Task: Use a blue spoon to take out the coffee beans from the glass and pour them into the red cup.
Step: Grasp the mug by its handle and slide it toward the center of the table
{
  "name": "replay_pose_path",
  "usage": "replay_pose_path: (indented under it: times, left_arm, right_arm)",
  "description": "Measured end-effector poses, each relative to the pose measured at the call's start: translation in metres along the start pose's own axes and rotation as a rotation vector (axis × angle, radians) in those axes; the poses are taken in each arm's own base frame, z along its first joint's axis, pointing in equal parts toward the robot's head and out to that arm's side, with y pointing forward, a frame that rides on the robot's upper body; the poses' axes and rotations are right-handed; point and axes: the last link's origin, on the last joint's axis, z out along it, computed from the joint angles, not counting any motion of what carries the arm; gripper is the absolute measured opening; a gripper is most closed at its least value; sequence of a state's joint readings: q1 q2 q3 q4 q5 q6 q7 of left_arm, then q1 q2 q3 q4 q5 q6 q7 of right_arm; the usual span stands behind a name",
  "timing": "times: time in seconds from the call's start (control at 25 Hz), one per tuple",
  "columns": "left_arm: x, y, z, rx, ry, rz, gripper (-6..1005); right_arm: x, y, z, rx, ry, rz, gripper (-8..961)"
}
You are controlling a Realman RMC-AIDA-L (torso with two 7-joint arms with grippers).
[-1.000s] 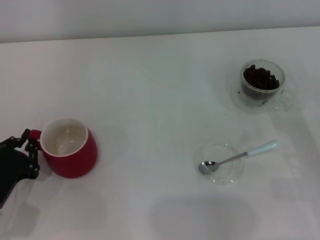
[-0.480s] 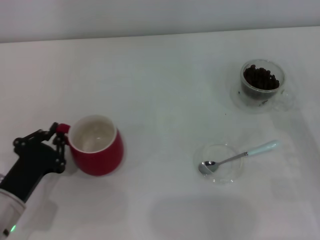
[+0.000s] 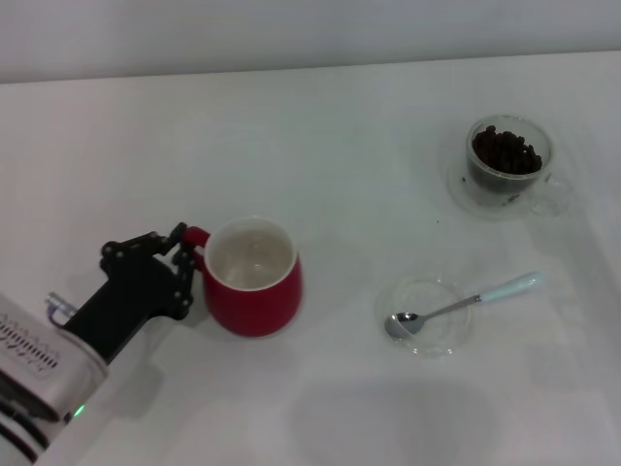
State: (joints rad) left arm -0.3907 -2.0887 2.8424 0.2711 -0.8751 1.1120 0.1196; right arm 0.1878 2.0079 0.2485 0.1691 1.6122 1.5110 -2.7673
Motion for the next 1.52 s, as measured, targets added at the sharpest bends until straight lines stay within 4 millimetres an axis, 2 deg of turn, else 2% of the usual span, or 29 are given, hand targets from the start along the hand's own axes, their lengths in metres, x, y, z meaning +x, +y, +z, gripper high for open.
replay_pose_path:
  times: [0.6, 1.52]
  left_arm:
    - [0.014, 0.010, 0.040, -0.132, -0.038, 0.009, 91]
    - [0.016, 0.021, 0.043, -0.203, -0.044, 0.058, 112]
  right_arm:
    - [0.000, -0.001, 0.000, 0.001, 0.004, -0.002, 848]
    - [0.003, -0.003, 0.001, 0.018, 0.020, -0.001, 843]
